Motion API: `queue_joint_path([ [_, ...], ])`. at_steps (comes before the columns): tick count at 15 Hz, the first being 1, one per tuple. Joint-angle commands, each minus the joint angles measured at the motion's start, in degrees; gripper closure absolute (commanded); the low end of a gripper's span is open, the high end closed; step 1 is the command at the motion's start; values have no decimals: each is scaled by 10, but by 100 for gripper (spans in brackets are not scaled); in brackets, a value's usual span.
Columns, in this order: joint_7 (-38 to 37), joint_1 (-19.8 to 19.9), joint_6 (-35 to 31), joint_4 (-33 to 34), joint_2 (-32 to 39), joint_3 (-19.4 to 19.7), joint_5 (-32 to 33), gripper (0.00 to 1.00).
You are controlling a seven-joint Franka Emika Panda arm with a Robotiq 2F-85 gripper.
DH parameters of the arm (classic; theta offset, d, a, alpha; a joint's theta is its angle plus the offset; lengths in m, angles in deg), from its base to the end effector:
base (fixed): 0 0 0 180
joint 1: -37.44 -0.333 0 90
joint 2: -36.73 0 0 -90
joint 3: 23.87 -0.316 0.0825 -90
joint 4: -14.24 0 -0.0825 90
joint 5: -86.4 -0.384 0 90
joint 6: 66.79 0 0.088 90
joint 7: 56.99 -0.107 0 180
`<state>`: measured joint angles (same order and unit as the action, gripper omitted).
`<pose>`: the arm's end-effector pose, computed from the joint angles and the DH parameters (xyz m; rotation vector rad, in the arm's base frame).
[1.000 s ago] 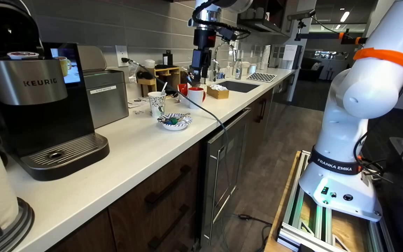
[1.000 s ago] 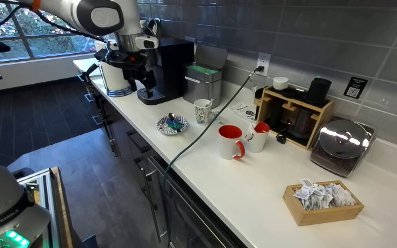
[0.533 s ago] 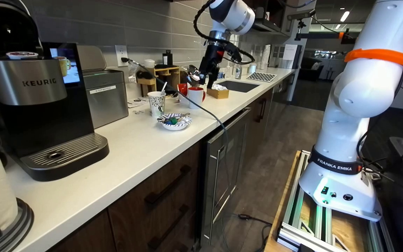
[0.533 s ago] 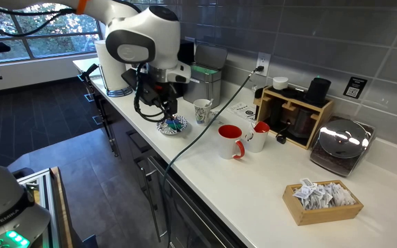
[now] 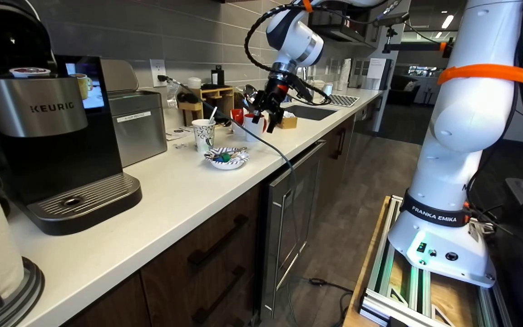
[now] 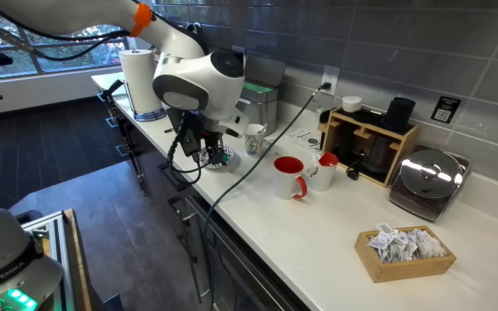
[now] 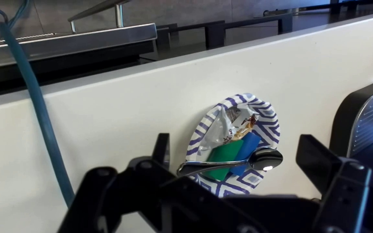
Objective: Put the metal spoon inside the cup
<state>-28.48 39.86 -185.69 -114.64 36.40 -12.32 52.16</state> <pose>0.4987 -0.0944 0.3614 -2.6172 0.1128 -0.0375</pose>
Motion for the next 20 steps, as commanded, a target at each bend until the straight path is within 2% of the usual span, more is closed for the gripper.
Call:
queue_joint_path([
  [1, 0, 17, 1, 1, -3, -17, 0, 0],
  [3, 37, 25, 18, 21, 30, -14, -49, 0],
  [8, 64, 60, 23, 68, 121, -18, -137, 0],
  [12, 45, 85, 24, 104, 177, -33, -197, 0],
  [16, 19, 97, 26, 130, 210, -44, -230, 4],
  [20, -1, 103, 50, 146, 224, -51, -228, 13],
])
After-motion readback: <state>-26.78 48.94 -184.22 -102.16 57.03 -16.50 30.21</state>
